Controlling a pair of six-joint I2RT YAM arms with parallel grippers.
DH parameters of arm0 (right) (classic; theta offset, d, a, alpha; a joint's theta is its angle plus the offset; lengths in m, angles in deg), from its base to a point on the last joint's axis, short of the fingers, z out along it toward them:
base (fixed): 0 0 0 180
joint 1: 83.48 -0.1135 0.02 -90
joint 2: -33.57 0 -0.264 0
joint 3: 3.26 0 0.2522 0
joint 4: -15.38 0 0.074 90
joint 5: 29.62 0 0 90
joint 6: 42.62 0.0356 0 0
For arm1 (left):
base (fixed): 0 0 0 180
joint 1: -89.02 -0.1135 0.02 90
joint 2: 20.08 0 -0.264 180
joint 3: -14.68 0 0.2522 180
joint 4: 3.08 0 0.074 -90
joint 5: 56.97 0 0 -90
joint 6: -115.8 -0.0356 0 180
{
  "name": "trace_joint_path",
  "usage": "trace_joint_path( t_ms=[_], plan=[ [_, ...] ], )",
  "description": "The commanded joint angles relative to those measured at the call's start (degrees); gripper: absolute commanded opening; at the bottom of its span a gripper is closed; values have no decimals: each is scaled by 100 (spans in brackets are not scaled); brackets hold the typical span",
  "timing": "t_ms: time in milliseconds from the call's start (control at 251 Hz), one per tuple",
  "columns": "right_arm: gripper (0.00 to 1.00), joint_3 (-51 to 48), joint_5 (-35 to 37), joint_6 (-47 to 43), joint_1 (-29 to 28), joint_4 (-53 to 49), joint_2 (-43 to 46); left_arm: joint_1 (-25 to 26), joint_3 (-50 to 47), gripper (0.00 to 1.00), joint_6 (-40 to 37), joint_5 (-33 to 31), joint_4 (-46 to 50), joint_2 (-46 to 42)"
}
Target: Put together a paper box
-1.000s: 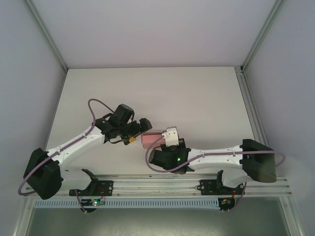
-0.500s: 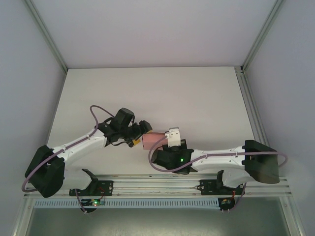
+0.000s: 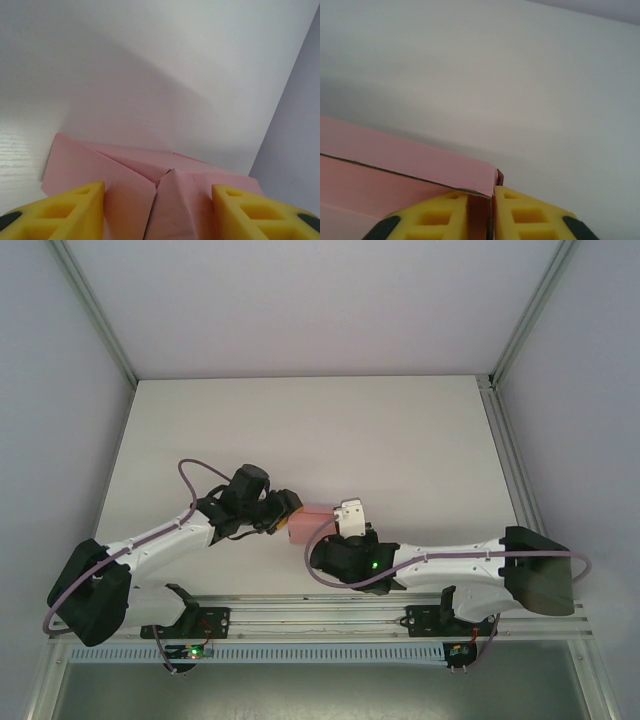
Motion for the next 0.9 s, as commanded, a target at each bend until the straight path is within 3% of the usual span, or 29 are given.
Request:
trace_joint_path(
  t_ms=[0, 156, 351, 571, 794, 894],
  plan=[
    [27, -191, -497, -168, -23, 546, 257, 54, -175, 51, -229, -313, 93, 224],
    [38, -478, -650, -287, -15, 826, 630, 157, -237, 42, -406, -490, 64, 229],
    [55, -884, -911, -511, 16, 1272, 1129, 221, -353, 40, -689, -704, 3, 90],
    [87, -1302, -1219, -746, 240, 1742, 1879, 335, -519, 40, -1075, -676, -256, 94],
    [90, -1381, -1560, -923, 899, 1837, 2506, 385, -659, 38, -1181, -693, -321, 71],
    [86, -1380, -1775, -819, 1156, 1824, 2452, 397, -708, 37, -1181, -723, -361, 39]
  ],
)
